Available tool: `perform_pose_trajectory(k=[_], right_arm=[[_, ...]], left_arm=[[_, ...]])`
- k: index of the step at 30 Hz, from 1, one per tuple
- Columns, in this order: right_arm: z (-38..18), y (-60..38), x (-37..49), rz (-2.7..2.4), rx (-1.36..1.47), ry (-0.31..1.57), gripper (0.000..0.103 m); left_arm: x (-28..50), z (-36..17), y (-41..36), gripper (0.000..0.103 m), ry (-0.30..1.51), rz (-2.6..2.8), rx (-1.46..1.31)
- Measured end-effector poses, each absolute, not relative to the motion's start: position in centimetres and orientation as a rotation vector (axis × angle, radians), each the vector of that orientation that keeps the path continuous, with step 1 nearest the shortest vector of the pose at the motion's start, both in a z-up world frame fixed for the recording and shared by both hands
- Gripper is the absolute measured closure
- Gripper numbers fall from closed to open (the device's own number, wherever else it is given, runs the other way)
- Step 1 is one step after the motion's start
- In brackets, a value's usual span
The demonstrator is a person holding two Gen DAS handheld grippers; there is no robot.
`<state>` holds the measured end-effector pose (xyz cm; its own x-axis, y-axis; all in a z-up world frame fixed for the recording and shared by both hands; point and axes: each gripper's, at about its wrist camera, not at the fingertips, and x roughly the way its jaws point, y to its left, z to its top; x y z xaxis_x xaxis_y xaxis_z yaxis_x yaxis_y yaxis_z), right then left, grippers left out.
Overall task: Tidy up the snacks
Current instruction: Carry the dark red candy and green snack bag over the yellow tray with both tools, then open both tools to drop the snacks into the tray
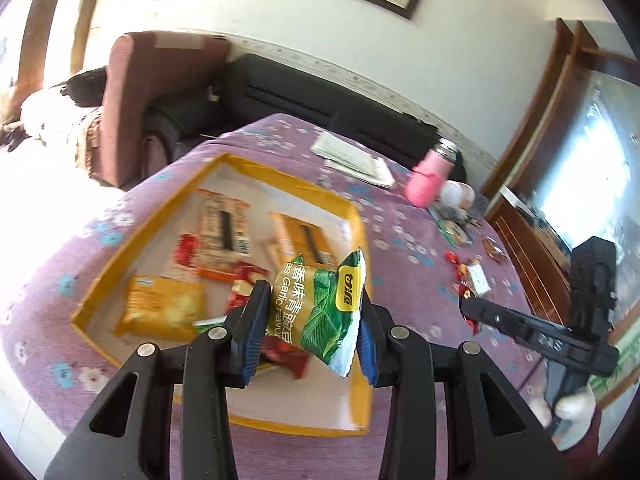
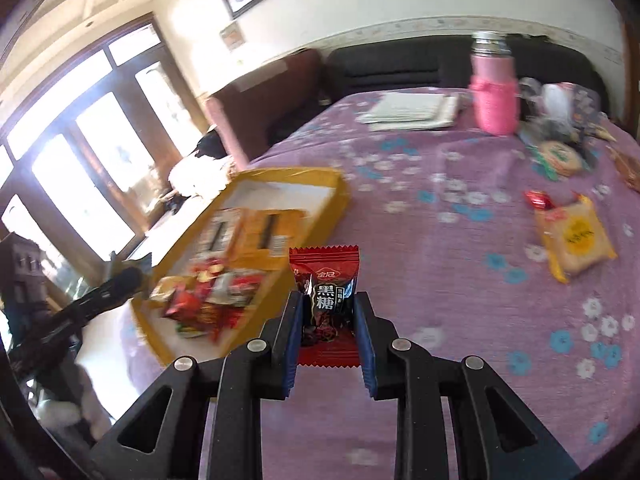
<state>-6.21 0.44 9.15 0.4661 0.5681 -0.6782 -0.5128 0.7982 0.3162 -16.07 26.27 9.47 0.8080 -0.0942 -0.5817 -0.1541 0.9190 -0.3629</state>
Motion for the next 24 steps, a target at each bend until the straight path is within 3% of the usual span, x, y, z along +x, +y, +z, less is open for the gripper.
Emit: perform_pose_trajectory(k=[12, 18, 22, 24], right_arm=[[4.7, 13.7, -9.3, 0.797, -0.112, 0.966, 0.078], [2.9, 15.2, -9.0, 0.714, -0.177, 0.970, 0.075], [3.2, 15.3, -8.5, 0.705, -0.195, 0.944, 0.074], [3.9, 14.9, -8.6, 0.715, -0.170, 0.929, 0.061]], left_arm=[[-15.0, 4.2, 31.0, 0.065, 0.716, 0.141, -0.490], [-15.1, 4.0, 31.1, 0.051, 0.709, 0.148, -0.472], [-15.5, 4.7, 30.6, 0.048, 0.688, 0.164, -0.436], [-15.9, 5.4, 30.2, 0.045, 0.668, 0.187, -0.402]])
